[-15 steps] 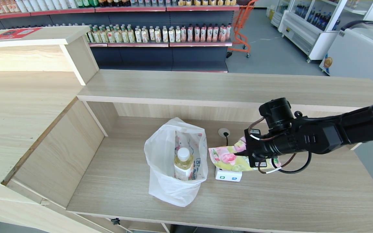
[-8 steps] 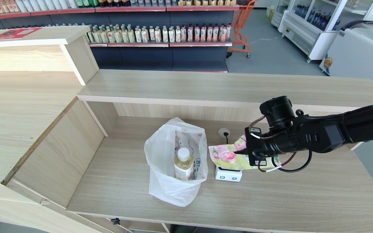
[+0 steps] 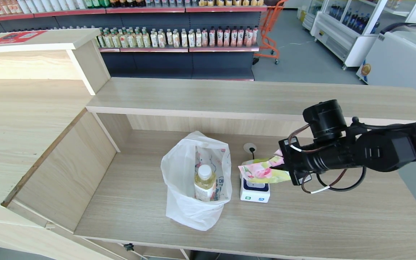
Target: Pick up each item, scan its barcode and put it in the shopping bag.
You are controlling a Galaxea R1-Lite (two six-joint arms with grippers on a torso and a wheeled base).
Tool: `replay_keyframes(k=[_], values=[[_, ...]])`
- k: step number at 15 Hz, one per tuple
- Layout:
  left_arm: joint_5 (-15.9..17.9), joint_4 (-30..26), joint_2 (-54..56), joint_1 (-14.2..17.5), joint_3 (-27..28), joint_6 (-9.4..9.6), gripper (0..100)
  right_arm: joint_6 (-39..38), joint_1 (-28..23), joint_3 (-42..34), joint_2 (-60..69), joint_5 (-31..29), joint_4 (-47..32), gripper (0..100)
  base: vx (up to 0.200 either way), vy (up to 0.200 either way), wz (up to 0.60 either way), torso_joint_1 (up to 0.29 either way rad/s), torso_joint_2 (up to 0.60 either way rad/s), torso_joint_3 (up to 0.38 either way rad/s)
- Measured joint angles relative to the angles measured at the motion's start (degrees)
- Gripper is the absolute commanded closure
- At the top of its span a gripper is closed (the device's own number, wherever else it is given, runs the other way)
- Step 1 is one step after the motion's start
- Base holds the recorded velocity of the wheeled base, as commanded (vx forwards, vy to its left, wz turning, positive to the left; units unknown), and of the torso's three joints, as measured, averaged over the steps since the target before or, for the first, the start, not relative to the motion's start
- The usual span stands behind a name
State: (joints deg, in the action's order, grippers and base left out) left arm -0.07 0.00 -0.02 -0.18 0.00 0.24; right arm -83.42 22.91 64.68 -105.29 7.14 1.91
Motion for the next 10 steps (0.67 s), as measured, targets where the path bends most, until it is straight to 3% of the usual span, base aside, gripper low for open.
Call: replay_keyframes(k=[3,5,10], values=[[0.0,0.0,0.0,0.0,0.0,0.02,0,41.79,-0.87,-9.73,8.85,-0.96,1.39,100,0.0,0.0,0.0,0.0,0.0,0.0],[0.0,0.0,0.0,0.0,0.0,0.02,0,61.34,-1.63,-14.91,11.58,0.79,8.35,100,0.0,0.0,0.0,0.0,0.0,0.0],[0.0,0.0,0.0,0.0,0.0,0.02,0,76.36,0.6,-16.7,2.01,11.22,32.11,100,0.0,0.0,0.0,0.0,0.0,0.0]])
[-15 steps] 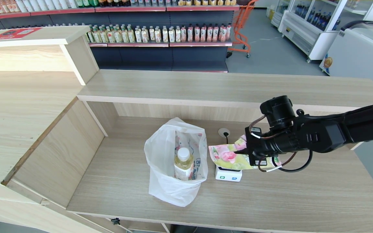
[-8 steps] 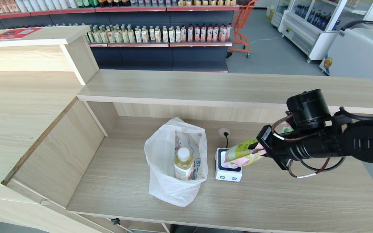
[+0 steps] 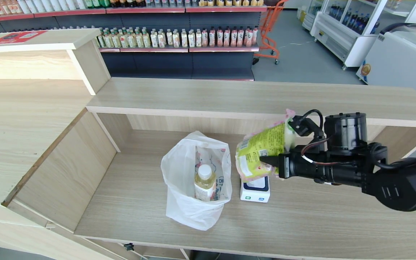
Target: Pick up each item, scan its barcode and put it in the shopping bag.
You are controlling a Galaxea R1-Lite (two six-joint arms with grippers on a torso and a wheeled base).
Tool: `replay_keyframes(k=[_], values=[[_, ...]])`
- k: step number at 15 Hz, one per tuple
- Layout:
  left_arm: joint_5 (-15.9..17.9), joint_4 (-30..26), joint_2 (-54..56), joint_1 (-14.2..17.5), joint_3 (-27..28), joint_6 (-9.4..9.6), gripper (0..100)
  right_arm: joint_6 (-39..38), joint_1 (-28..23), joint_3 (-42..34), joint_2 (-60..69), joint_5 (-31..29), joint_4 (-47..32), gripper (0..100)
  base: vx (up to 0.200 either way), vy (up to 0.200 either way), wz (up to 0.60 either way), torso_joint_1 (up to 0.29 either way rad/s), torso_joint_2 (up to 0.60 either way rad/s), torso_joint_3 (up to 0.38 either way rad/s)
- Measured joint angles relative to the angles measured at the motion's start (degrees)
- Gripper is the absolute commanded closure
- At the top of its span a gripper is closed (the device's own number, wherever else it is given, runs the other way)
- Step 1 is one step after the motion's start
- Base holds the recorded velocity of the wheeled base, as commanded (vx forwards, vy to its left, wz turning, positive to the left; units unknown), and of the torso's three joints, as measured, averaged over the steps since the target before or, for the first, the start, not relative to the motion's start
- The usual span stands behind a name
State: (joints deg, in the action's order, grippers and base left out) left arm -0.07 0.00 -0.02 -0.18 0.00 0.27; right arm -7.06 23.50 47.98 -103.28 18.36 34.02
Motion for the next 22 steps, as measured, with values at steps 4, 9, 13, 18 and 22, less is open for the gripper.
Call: replay_keyframes(k=[4,9,13,18,22], values=[[0.0,0.0,0.0,0.0,0.0,-0.02,0,13.07,1.41,6.1,-12.48,1.32,5.68,100,0.0,0.0,0.0,0.0,0.0,0.0],[0.02,0.0,0.0,0.0,0.0,-0.02,0,19.1,1.85,20.52,-25.28,1.48,7.13,100,0.0,0.0,0.0,0.0,0.0,0.0],[0.0,0.0,0.0,0.0,0.0,-0.02,0,19.21,2.9,26.47,-31.1,2.94,6.91,100,0.0,0.0,0.0,0.0,0.0,0.0],[0.0,0.0,0.0,0.0,0.0,0.0,0,19.57,5.11,29.64,-34.89,3.47,6.91,0,0.0,0.0,0.0,0.0,0.0,0.0],[0.0,0.0,0.0,0.0,0.0,0.0,0,10.06,6.18,32.8,-35.34,6.4,6.84,0,0.0,0.0,0.0,0.0,0.0,0.0]])
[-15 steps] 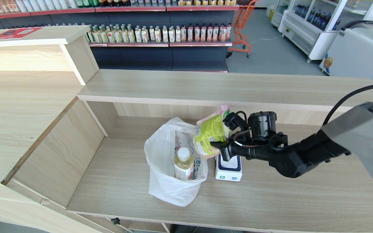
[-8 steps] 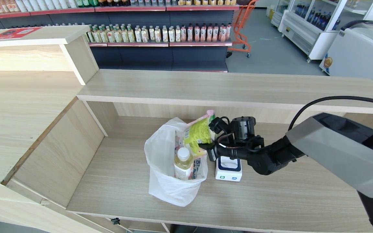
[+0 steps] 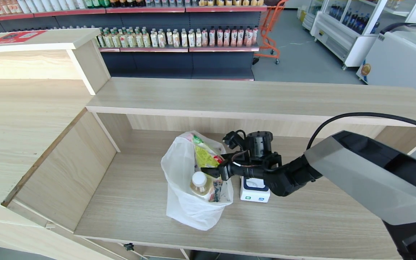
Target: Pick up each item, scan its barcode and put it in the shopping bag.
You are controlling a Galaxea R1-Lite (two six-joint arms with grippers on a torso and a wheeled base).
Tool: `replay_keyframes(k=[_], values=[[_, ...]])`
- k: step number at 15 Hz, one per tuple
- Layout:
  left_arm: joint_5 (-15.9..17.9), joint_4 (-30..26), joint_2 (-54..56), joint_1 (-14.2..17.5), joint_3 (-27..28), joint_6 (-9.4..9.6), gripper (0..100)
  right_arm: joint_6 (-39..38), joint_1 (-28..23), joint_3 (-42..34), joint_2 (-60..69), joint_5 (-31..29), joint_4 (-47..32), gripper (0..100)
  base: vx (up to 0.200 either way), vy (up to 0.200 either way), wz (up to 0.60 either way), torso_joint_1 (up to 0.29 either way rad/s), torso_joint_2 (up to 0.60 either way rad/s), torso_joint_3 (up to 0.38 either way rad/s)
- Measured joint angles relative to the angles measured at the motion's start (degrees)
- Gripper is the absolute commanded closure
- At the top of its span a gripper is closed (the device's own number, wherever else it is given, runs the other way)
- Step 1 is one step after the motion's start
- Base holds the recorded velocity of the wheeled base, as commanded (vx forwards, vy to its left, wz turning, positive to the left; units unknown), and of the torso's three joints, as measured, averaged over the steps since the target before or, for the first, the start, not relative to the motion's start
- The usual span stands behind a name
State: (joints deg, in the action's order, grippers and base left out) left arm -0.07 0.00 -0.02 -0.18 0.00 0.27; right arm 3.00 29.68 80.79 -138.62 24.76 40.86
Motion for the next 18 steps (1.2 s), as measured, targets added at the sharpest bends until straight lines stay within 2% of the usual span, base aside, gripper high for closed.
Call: replay_keyframes(k=[4,7,10,13,16,18], values=[[0.0,0.0,0.0,0.0,0.0,-0.02,0,-12.46,-0.85,-0.46,4.36,0.11,0.09,0,0.0,0.0,0.0,0.0,0.0,0.0],[0.0,0.0,0.0,0.0,0.0,0.0,0,-16.81,-3.54,-7.41,11.08,0.17,0.0,0,0.0,0.0,0.0,0.0,0.0,0.0],[0.0,0.0,0.0,0.0,0.0,-0.02,0,-18.83,-6.51,-20.61,23.13,0.09,-0.94,0,0.0,0.0,0.0,0.0,0.0,0.0],[0.0,0.0,0.0,0.0,0.0,0.0,0,-16.79,-12.04,-37.92,42.89,-1.83,-4.06,0,0.0,0.0,0.0,0.0,0.0,0.0],[0.0,0.0,0.0,0.0,0.0,-0.02,0,-12.63,-20.07,-57.97,66.63,-9.26,-8.55,0,0.0,0.0,0.0,0.0,0.0,0.0],[0.0,0.0,0.0,0.0,0.0,0.0,0,-11.2,-23.84,-67.37,83.93,-13.41,-15.32,0,0.0,0.0,0.0,0.0,0.0,0.0]])
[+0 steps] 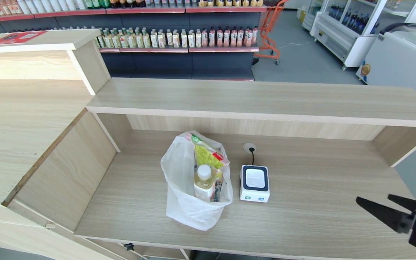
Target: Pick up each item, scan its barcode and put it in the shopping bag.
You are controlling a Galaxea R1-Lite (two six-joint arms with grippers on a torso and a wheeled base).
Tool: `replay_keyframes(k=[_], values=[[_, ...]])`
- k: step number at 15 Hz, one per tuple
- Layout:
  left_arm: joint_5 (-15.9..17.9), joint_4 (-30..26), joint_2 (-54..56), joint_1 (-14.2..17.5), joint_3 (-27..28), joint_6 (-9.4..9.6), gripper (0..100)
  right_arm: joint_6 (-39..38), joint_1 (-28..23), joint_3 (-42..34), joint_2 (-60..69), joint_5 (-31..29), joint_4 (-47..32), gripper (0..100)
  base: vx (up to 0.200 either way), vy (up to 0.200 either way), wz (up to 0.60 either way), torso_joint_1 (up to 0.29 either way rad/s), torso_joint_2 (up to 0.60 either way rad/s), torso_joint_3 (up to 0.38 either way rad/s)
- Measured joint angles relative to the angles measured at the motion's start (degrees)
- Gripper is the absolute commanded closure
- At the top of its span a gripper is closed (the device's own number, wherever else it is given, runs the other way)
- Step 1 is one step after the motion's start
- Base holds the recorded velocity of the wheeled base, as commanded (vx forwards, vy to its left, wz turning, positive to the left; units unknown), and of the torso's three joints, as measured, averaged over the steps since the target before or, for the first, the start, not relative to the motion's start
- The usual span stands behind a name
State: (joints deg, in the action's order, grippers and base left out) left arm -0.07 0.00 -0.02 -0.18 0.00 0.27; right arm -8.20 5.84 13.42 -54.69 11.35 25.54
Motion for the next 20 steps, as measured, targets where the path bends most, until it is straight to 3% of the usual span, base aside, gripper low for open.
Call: replay_keyframes(k=[3,5,7,8,9,15,20], values=[[0.0,0.0,0.0,0.0,0.0,0.0,0,1.5,-3.25,-7.23,25.0,-5.0,-14.51,0,0.0,0.0,0.0,0.0,0.0,0.0],[0.0,0.0,0.0,0.0,0.0,-0.02,0,3.74,-4.44,-10.14,38.99,-8.23,-19.96,0,0.0,0.0,0.0,0.0,0.0,0.0],[0.0,0.0,0.0,0.0,0.0,0.0,0,3.61,-5.38,-12.3,47.58,-15.34,-25.0,0,0.0,0.0,0.0,0.0,0.0,0.0],[0.0,0.0,0.0,0.02,0.0,0.0,0,3.39,-5.62,-12.8,50.18,-15.86,-25.33,0,0.0,0.0,0.0,0.0,0.0,0.0],[0.0,0.0,0.0,0.0,0.0,0.0,0,3.39,-5.73,-13.13,51.77,-15.91,-25.64,100,0.0,0.0,0.0,0.0,0.0,0.0],[0.0,0.0,0.0,0.0,0.0,0.0,0,6.6,-5.84,-13.32,54.82,-14.98,-25.67,100,0.0,0.0,0.0,0.0,0.0,0.0],[-0.04,0.0,-0.02,0.0,0.0,-0.51,0,4.38,-5.84,-13.32,54.98,-15.14,-25.72,100,0.0,0.0,0.0,0.0,0.0,0.0]])
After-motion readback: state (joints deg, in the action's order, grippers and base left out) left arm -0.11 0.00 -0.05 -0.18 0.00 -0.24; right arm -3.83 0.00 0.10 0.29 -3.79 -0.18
